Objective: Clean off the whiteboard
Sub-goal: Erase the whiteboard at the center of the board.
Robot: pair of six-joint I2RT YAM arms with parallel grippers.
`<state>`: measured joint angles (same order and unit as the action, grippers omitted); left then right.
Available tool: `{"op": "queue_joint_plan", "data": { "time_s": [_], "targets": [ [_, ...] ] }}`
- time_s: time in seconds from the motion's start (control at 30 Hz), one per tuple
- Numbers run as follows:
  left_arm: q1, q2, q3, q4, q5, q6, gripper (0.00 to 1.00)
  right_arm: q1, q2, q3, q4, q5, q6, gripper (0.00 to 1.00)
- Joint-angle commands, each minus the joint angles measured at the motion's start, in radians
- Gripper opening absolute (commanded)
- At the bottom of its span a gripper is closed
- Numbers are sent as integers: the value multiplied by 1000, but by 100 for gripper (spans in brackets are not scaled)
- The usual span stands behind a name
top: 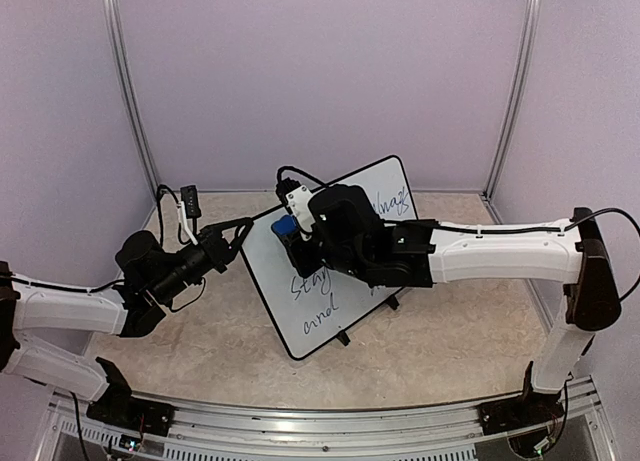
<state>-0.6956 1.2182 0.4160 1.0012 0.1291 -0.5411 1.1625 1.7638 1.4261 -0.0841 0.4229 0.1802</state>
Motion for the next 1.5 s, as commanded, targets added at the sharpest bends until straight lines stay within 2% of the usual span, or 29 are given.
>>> {"op": "queue_joint_plan", "data": {
  "time_s": [0.0,0.6,1.13,1.3,1.47],
  "targets": [
    [-25,-1,3,45,103,27,0,-11,35,28,9,-23,-22,23],
    [-25,7,4,50,107,26,0,-8,-59,-210,26,-30,100,23],
    [-25,14,6,51,113,27,0,-41,-4,-24,28,21,-18,24],
    [-25,15,5,52,113,26,0,-43,-13,-33,23,30,-22,24],
    [-25,8,4,50,111,27,0,-41,-38,-118,18,-2,19,23]
  ]
}}
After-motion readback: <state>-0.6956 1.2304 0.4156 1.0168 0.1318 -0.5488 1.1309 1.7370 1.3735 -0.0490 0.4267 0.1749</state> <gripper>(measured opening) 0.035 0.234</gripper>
